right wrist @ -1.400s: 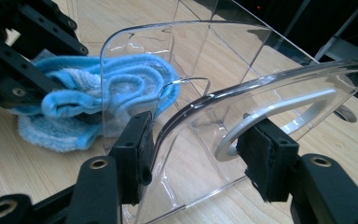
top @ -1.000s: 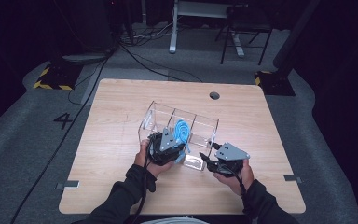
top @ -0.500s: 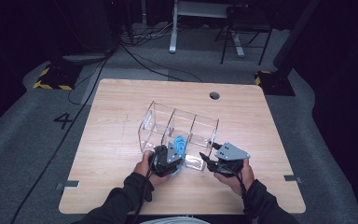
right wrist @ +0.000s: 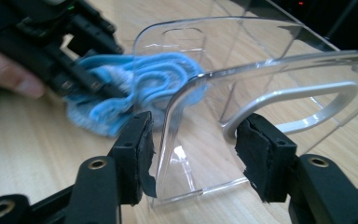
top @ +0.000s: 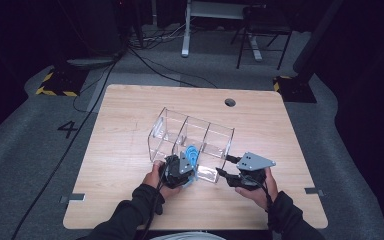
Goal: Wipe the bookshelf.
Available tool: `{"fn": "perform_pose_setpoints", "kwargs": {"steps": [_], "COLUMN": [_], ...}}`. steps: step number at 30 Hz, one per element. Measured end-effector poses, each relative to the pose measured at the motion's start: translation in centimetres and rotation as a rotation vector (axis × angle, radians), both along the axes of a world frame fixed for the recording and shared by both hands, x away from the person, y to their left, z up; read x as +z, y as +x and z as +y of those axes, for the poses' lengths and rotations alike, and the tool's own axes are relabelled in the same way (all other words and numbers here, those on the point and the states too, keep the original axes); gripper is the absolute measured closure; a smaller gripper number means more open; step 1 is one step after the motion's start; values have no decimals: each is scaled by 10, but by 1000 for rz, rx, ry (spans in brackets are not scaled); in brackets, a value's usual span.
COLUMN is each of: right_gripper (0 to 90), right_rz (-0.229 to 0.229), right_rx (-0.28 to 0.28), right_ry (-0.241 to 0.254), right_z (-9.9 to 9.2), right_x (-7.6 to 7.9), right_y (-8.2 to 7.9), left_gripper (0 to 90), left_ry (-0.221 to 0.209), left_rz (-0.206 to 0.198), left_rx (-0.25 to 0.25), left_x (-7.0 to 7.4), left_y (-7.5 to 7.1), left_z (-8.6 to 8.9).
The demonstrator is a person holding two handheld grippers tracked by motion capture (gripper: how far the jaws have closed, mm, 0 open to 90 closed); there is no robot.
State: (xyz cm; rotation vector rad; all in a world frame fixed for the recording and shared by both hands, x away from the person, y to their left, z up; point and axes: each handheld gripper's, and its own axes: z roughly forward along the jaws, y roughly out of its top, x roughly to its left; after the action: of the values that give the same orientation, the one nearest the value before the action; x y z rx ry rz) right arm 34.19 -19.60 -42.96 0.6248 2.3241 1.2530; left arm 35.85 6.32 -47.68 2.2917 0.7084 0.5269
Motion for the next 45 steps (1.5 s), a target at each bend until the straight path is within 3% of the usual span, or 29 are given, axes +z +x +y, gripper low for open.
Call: {"fn": "perform_pose_setpoints", "kwargs": {"steps": [5,12,19,25,30,31,35,40,43,45], "right_gripper": [474,449,451,451,449,449,448,447,445,444], "right_rz": [-16,-19,-14,-15,-16,-17,-17,-15,-17,-17], "right_rx": [32,48,75,83,87,89,94,95,98,96], "right_ry": [-17,20,16,21,20,24,27,25,24,25], "right_z": [2,-2,2,3,5,6,7,7,8,8], "right_x": [0,2,-1,-1,-1,-2,-2,-2,-2,-2], "right_y": [0,4,8,7,4,3,3,1,0,0], "left_gripper": [642,642,642,641,642,643,642,643,643,644], "left_ry": [-18,-87,-194,-280,-305,-327,-305,-316,-349,-370], "left_rz": [-7,-48,-102,-142,-152,-142,-135,-120,-113,-117], "left_rx": [-3,0,-3,-28,-47,-64,-80,-84,-124,-118], "left_x": [7,29,58,80,85,87,82,79,79,82], "left_y": [1,-5,-13,-20,-22,-23,-21,-18,-21,-22], "left_z": [4,12,15,6,-4,-9,-20,-26,-32,-31]}}
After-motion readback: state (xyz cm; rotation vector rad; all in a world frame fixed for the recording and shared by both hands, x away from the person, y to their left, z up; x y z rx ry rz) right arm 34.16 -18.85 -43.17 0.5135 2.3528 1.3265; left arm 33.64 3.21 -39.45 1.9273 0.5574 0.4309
